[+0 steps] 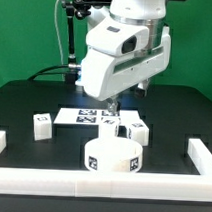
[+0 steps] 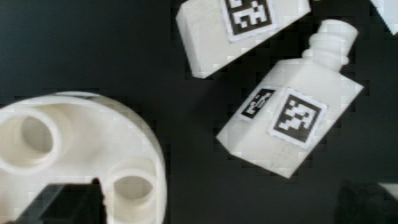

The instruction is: Assemble stool

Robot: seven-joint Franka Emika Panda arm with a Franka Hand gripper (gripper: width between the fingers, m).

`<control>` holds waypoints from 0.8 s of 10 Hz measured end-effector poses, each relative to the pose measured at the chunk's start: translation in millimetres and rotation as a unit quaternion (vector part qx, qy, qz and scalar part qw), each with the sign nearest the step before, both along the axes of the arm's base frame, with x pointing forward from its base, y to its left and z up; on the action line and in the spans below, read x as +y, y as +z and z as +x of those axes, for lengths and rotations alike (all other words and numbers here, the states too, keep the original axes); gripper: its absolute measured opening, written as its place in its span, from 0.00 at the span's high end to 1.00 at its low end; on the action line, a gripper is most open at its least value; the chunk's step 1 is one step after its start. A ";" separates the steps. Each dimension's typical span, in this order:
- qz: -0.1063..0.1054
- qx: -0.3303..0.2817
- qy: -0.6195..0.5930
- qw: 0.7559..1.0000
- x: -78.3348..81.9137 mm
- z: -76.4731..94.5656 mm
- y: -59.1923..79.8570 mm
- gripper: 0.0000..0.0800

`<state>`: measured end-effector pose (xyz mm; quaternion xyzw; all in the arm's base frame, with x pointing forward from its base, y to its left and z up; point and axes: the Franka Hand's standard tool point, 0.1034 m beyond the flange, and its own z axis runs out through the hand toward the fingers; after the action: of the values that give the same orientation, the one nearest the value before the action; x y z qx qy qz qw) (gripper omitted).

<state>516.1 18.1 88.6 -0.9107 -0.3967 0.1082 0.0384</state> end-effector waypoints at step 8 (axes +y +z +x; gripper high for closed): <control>0.059 -0.068 0.105 0.990 -23.2 11.8 -29.3 0.19</control>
Offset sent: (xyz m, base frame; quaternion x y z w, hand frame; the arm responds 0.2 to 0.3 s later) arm 0.0000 0.0000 0.0000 0.0000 0.0000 0.0000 1.0000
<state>527.9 -5.1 59.3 -0.8652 -0.4980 0.0263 0.0531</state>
